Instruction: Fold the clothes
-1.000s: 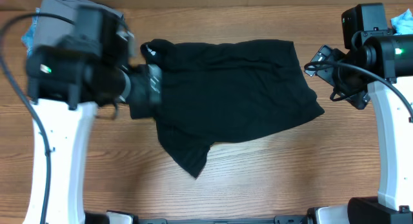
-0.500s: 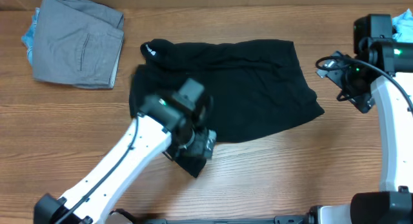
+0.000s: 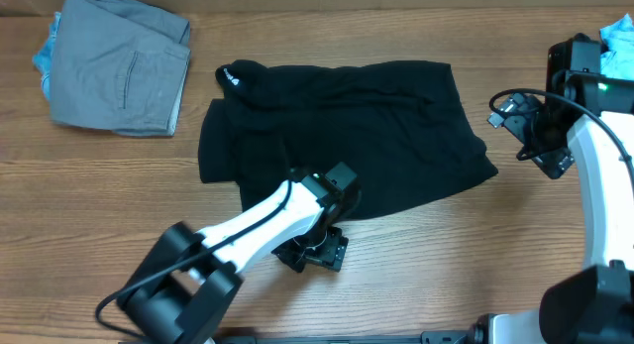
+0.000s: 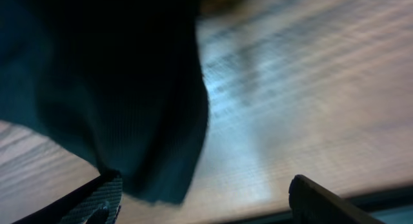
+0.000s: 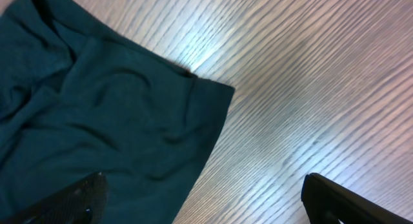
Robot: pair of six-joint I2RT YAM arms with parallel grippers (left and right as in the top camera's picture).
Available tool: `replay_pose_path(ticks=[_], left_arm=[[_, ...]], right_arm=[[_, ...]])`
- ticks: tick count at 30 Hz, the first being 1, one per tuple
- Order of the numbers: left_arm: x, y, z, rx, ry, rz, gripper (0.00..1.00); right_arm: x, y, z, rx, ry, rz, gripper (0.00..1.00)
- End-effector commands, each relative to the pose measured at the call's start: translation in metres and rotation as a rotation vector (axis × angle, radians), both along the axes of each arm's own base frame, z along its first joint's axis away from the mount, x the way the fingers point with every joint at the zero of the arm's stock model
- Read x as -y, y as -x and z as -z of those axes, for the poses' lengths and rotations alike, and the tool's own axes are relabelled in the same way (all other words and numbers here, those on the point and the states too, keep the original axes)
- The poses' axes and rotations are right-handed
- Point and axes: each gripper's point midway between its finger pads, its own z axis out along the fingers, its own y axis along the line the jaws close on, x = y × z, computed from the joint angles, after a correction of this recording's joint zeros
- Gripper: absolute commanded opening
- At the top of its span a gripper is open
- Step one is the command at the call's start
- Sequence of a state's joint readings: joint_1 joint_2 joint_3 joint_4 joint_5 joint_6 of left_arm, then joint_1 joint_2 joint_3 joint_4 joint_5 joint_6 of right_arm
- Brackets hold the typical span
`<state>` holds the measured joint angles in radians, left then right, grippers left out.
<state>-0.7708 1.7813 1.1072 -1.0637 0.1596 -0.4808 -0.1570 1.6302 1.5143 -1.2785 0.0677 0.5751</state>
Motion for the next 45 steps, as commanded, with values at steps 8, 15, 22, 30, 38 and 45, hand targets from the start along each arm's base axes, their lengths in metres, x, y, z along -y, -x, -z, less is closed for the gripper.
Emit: replay_pose_path(ticks=[8,15,22,30,38,45], left_arm=[[-0.012,-0.01,0.032,0.002,-0.105,-0.018,0.63],[-0.019,-0.008,0.031,-0.005,-0.136,-0.015,0.23],[-0.026,-0.008,0.03,-0.019,-0.148,-0.031,0.16],[-0.026,-0.008,0.03,-0.021,-0.15,-0.032,0.16],[-0.025,-0.008,0.03,-0.018,-0.147,-0.032,0.17],[-0.025,-0.008,0.03,-0.019,-0.146,-0.032,0.17]], right_arm=[[-0.012,-0.016,0.048,-0.085,-0.101,-0.02,0.84],[-0.011,-0.022,0.08,-0.152,-0.114,-0.01,0.67],[-0.008,-0.02,0.107,-0.212,-0.104,-0.004,0.68],[-0.005,-0.011,0.133,-0.277,-0.118,0.036,0.67],[0.009,-0.001,0.151,-0.284,-0.127,0.076,0.63],[0.01,-0.003,0.16,-0.263,-0.123,0.073,0.63]])
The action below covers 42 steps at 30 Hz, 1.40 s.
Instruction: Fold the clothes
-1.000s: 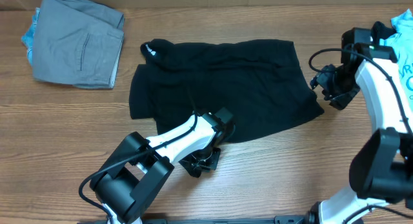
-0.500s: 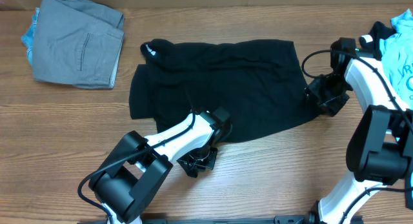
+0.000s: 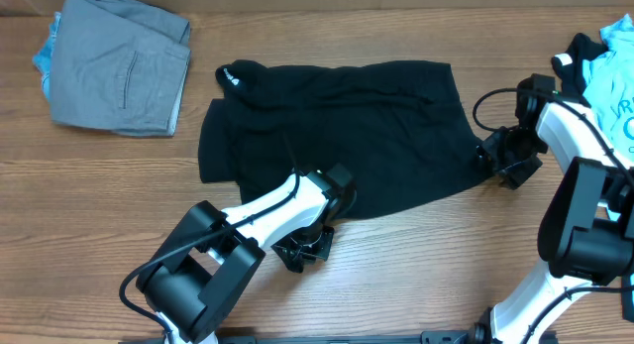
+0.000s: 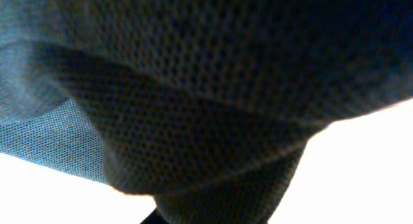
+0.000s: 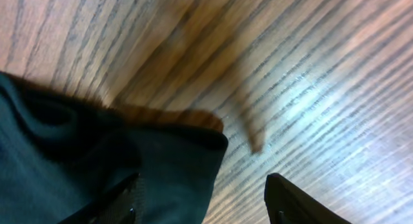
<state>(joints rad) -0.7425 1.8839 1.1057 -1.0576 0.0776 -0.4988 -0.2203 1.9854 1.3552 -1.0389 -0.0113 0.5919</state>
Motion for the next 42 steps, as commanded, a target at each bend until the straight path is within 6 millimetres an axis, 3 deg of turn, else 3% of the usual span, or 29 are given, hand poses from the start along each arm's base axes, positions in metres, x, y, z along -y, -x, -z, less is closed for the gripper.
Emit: replay_pose_path(ticks=[1,4,17,18,20,22,28,31,36,40,42], left_arm=[[-0.003,0.0,0.003,-0.004,-0.017,-0.004,0.17],[-0.004,0.0,0.003,-0.004,-0.017,-0.005,0.17],[-0.003,0.0,0.003,-0.006,-0.016,-0.006,0.15],[-0.003,0.0,0.003,-0.005,-0.015,-0.006,0.14],[-0.003,0.0,0.003,-0.007,-0.014,-0.006,0.04],[-0.004,0.002,0.002,-0.018,-0.017,-0.007,0.04],[-0.006,0.006,-0.01,-0.014,-0.013,-0.002,0.04],[0.0,0.007,-0.028,0.029,0.027,0.016,0.04],[0.006,0.014,-0.064,0.107,0.095,0.022,0.04],[-0.004,0.027,-0.088,0.121,0.096,-0.027,0.04],[-0.016,0.039,-0.098,0.1,0.063,-0.063,0.04]], right_arm=[[0.001,0.001,0.005,-0.005,0.008,-0.001,0.63],[0.001,-0.001,0.005,0.004,0.01,0.0,0.63],[0.001,0.002,0.022,-0.035,0.002,0.004,0.43],[0.001,0.001,0.022,-0.034,0.002,0.004,0.38],[0.001,0.001,0.022,-0.033,0.003,0.007,0.2],[0.001,0.002,0.022,-0.037,0.003,0.029,0.04],[-0.001,0.013,0.018,-0.083,-0.001,0.097,0.04],[-0.002,0.019,0.007,-0.092,0.003,0.119,0.04],[-0.003,0.029,-0.026,-0.071,0.015,0.165,0.04],[-0.004,0.039,-0.059,-0.032,0.032,0.171,0.04],[-0.001,0.053,-0.078,-0.034,0.065,0.214,0.04]])
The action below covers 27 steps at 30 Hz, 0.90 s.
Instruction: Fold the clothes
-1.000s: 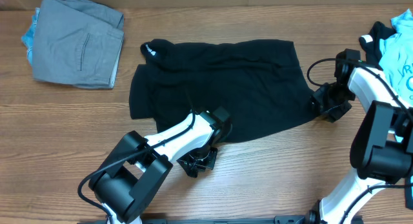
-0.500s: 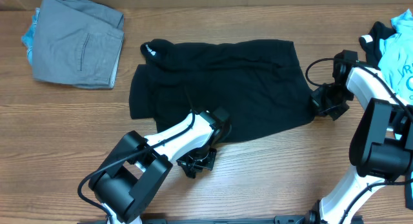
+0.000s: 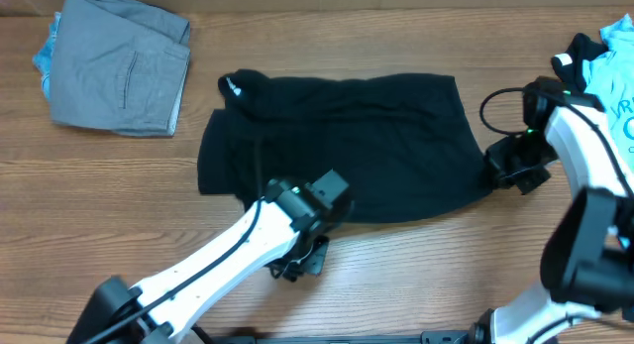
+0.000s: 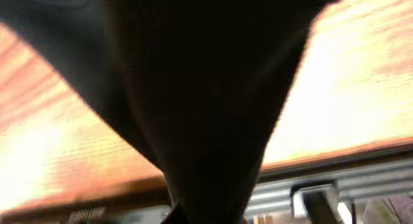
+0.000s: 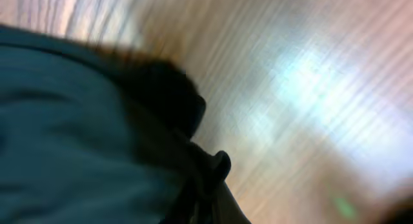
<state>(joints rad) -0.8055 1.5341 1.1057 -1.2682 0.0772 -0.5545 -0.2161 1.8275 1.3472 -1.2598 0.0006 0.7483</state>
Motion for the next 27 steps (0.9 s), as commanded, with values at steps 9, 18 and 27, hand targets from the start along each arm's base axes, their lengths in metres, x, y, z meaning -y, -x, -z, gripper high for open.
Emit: replay_pose_path(ticks=[9,18,27], left_arm=[[-0.02,0.039,-0.02,-0.067,-0.096,-0.074,0.04],[0.005,-0.011,-0.131,0.318,0.178,-0.022,0.04],[-0.014,-0.016,-0.301,0.719,0.45,0.003,0.04]], right_arm=[[0.007,0.036,-0.074,0.097,0.113,0.091,0.04],[0.004,0.032,-0.166,0.448,0.162,-0.003,0.04],[-0.015,0.078,-0.309,0.828,0.239,-0.13,0.04]])
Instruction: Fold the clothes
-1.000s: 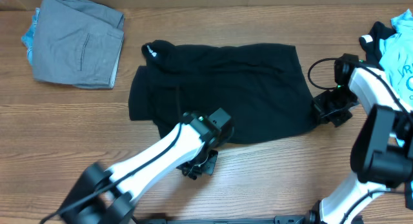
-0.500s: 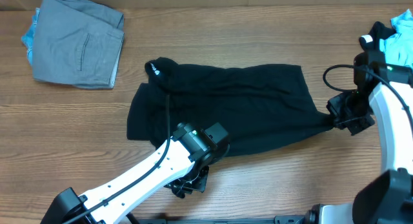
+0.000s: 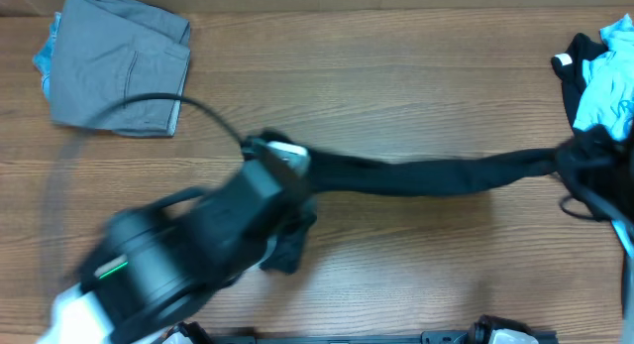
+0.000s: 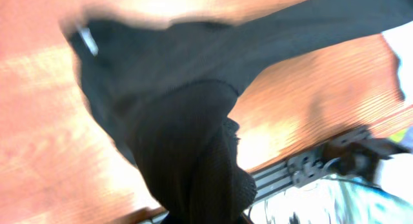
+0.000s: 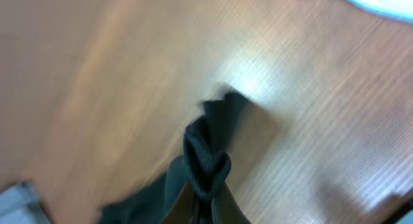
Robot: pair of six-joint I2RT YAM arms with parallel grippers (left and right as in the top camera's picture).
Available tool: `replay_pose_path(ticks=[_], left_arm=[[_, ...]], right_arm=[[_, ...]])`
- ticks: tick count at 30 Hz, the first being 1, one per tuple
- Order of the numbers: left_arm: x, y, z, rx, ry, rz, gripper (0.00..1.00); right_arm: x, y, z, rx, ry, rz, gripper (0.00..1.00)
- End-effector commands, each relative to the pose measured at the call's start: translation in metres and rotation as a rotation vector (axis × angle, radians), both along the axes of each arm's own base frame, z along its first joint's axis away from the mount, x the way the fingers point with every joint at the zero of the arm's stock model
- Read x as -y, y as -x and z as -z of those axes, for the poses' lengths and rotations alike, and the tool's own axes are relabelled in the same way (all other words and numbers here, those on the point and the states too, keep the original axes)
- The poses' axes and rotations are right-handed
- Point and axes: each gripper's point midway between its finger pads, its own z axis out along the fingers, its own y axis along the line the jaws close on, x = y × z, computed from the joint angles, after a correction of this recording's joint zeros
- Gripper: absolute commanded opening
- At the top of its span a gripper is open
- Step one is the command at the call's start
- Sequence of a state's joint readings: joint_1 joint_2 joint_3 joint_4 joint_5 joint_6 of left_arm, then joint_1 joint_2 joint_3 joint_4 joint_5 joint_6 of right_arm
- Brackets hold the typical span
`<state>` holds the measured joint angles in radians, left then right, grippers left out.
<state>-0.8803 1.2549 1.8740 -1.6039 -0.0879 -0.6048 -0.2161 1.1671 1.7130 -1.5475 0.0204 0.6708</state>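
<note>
A black garment [image 3: 426, 173] hangs off the table in the overhead view, pulled into a narrow band between my two grippers. My left gripper [image 3: 277, 164] is shut on its left end; the arm under it is a large blur, high up near the camera. In the left wrist view the black cloth [image 4: 187, 133] bunches right into the jaws and hides them. At the right edge my right gripper [image 3: 582, 166] is shut on the other end. A pinched fold of cloth [image 5: 208, 161] shows between its fingers in the right wrist view.
Folded grey trousers [image 3: 119, 61] lie on something blue at the back left of the wooden table [image 3: 396, 66]. A pile of black and light blue clothes [image 3: 602, 57] sits at the back right corner, close to the right arm.
The garment lay spread flat on the table with both grippers shut on its front corners. Now both grippers are raised and farther apart, and the cloth hangs stretched between them.
First my left gripper was open at the garment's front edge, and my right gripper was open, off the cloth to the right. Then both were down at the front corners. Then both were shut on cloth. Now the garment is off the table, taut.
</note>
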Motion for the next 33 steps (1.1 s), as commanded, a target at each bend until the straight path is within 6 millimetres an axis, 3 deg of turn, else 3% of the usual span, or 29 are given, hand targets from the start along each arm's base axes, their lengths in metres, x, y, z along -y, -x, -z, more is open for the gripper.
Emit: replay_pose_path(ticks=[1,8,12,17,20,25,26,29,32,33], left_arm=[[-0.019,0.001,-0.045,0.158,0.028,-0.008,0.04],[-0.041,0.001,-0.092,0.309,0.089,-0.064,0.04],[-0.06,-0.022,-0.105,0.43,0.019,-0.191,0.04],[-0.066,-0.06,-0.117,0.55,-0.113,-0.293,0.04],[-0.064,-0.1,-0.108,0.541,-0.199,-0.338,0.04],[-0.06,-0.203,-0.065,0.446,-0.249,-0.301,0.04],[-0.067,-0.229,-0.06,0.451,-0.252,-0.311,0.04],[-0.1,-0.271,-0.061,0.476,-0.286,-0.378,0.04],[-0.14,-0.274,-0.09,0.519,-0.288,-0.474,0.04],[-0.156,-0.265,-0.111,0.554,-0.272,-0.511,0.04]], right_arm=[[-0.006,0.021,-0.052,0.143,0.068,-0.054,0.04],[-0.016,0.048,-0.118,0.328,0.121,-0.088,0.04],[-0.013,0.036,-0.137,0.403,0.14,-0.086,0.04],[-0.005,-0.018,-0.13,0.373,0.117,-0.1,0.04],[0.005,-0.065,-0.115,0.328,0.101,-0.101,0.04],[0.007,-0.142,-0.081,0.29,0.027,-0.164,0.04],[0.007,-0.162,-0.074,0.294,0.01,-0.183,0.04],[0.006,-0.189,-0.072,0.337,-0.006,-0.213,0.04],[0.015,-0.188,-0.098,0.41,0.029,-0.2,0.04],[0.021,-0.181,-0.118,0.453,0.048,-0.185,0.04]])
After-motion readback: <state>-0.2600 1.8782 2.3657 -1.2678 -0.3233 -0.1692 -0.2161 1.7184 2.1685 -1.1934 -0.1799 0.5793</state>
